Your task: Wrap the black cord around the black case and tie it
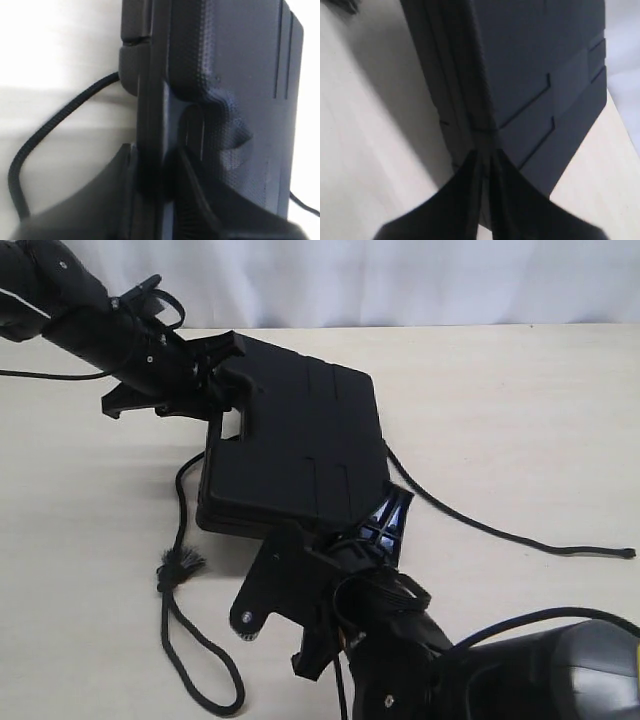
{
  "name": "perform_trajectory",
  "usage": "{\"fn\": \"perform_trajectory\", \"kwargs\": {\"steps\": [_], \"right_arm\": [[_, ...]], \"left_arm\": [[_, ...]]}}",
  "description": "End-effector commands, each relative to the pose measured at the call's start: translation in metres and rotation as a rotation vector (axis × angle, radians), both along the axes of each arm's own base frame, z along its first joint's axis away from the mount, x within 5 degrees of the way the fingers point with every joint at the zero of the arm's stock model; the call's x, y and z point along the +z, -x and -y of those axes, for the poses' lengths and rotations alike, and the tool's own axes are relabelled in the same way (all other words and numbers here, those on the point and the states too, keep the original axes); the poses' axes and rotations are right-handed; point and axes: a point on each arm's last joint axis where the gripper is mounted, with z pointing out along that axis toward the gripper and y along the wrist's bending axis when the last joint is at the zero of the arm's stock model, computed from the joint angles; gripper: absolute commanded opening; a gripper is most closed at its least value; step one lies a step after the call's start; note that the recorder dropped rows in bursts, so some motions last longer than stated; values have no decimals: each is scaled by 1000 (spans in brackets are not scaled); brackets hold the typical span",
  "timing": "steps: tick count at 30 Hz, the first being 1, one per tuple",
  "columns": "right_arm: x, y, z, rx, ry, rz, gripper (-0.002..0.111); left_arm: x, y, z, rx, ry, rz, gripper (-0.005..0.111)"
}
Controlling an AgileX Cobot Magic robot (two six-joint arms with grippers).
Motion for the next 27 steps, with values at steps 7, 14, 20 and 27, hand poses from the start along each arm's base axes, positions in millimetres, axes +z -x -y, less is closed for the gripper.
{"fn": "perform_trajectory", "kwargs": {"steps": [7,14,20,27], "right_arm": [[4,-3,-24,64,-44,-32,67],[-5,-16,-36,-16,-25,53,94],[-23,-25,-44,-90,-2,112,90],[-44,-34,-56,-110,58,148,90]], "left_arm": [[13,-2,4,68,86,23,1],[13,-2,4,70,89,22,1],[13,-2,4,71,89,24,1],[13,-2,4,71,89,24,1]]}}
